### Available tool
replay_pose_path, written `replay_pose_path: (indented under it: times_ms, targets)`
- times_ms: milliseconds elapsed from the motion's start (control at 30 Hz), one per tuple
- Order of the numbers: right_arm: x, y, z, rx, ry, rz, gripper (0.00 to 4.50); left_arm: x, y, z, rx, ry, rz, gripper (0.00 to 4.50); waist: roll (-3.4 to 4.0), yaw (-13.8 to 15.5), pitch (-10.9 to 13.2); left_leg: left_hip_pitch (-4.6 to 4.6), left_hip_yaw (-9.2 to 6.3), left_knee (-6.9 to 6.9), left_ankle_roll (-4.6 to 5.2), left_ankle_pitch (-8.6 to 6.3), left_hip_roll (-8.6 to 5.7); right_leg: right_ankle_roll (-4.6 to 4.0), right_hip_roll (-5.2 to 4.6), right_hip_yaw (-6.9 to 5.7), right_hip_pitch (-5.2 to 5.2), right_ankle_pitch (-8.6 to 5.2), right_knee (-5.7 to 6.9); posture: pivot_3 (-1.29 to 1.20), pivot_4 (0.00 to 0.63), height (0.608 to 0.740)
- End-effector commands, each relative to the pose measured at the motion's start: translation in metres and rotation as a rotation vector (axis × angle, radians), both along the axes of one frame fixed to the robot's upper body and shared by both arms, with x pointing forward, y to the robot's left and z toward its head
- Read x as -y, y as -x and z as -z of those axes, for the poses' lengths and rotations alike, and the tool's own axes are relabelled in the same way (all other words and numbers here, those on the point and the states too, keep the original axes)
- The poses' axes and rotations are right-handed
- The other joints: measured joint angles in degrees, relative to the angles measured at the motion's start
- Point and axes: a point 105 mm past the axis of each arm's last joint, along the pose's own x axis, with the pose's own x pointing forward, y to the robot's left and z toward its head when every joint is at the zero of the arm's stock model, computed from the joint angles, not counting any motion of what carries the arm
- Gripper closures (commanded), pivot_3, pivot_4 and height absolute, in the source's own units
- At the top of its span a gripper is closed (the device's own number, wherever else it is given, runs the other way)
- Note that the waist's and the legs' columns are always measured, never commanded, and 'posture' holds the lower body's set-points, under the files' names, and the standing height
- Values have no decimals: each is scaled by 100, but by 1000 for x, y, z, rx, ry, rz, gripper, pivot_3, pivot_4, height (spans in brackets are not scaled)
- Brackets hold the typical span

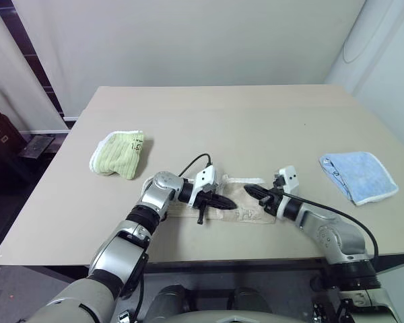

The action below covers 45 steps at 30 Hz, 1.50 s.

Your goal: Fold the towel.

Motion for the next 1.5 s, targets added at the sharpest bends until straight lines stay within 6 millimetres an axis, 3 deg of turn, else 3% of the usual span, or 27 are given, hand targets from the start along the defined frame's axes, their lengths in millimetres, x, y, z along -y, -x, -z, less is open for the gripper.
replay_pose_path:
  times_ms: [33, 233, 333, 400, 467, 600, 833, 967, 1100, 1267, 1500]
  targets:
    - [-2, -6, -9, 57, 32, 2, 4472, 0, 2, -2, 10, 11, 19, 4500, 0, 9, 0, 0, 0, 1, 0, 0, 0, -2, -1, -1, 1, -1, 0, 0, 0, 720]
    - [-4, -11, -17, 85, 55, -10, 4472, 8, -5, -12, 64, 57, -27, 4500, 0, 5, 0, 1, 0, 4, 1, -1, -1, 2, -2, -1, 3, 1, 1, 0, 0, 720]
    - [-4, -11, -28, 107, 27, -22, 4472, 8, -6, -26, 40, 111, -19, 4500, 0, 1, 0, 0, 0, 4, 1, -1, 0, 15, -1, -1, 1, 8, 3, 0, 0, 720]
    - [-5, -9, -41, 143, -10, -34, 4472, 1, -8, -46, -21, 194, -30, 4500, 1, -4, 1, 0, -1, 3, 1, -1, 0, 15, -1, -2, 1, 8, 2, 0, 0, 720]
    - [-8, -6, -55, 175, -40, -49, 4500, -23, -7, -69, -109, 252, -31, 3986, 2, -34, 1, -14, -1, 5, 1, 0, 0, 15, -1, -1, -2, 9, 5, 0, 0, 720]
    - [-12, -3, -58, 163, -45, -64, 4500, -67, -1, -89, -222, 245, -92, 2598, 11, -126, -4, -21, -12, 5, -4, 4, 2, 16, 6, -4, -5, 9, 14, 0, 0, 720]
    - [-22, -1, -54, 97, -89, -86, 4500, -144, 1, -95, -375, 211, -410, 25, 11, -141, -2, -14, -16, 13, -6, 3, 0, -1, 4, -7, -7, 0, 13, 0, 0, 720]
    - [-26, -2, -55, 59, -139, -95, 4500, -176, 6, -85, -441, 140, -599, 25, 12, -124, -1, -1, -15, 7, -7, 2, -1, -2, 4, -7, -1, 0, 14, 0, 0, 720]
    - [-27, -4, -66, 44, -248, -101, 4500, -198, 21, -85, -598, 175, -679, 25, 13, -109, -1, 6, -12, -7, -10, 3, -1, -3, 4, -5, -3, -1, 12, 0, 0, 720]
    - [-27, -6, -71, -32, -367, -108, 4500, -221, 38, -59, -699, -6, -816, 25, 15, -118, 1, 8, -8, -16, -13, 4, -1, -4, 5, -3, -6, -1, 11, 0, 0, 720]
    - [-30, -7, -65, -102, -367, -114, 4500, -225, 43, -39, -845, -68, -885, 25, 15, -13, 0, 8, 13, -54, -30, 13, -3, -6, -1, 4, -29, -1, 9, 0, 0, 720]
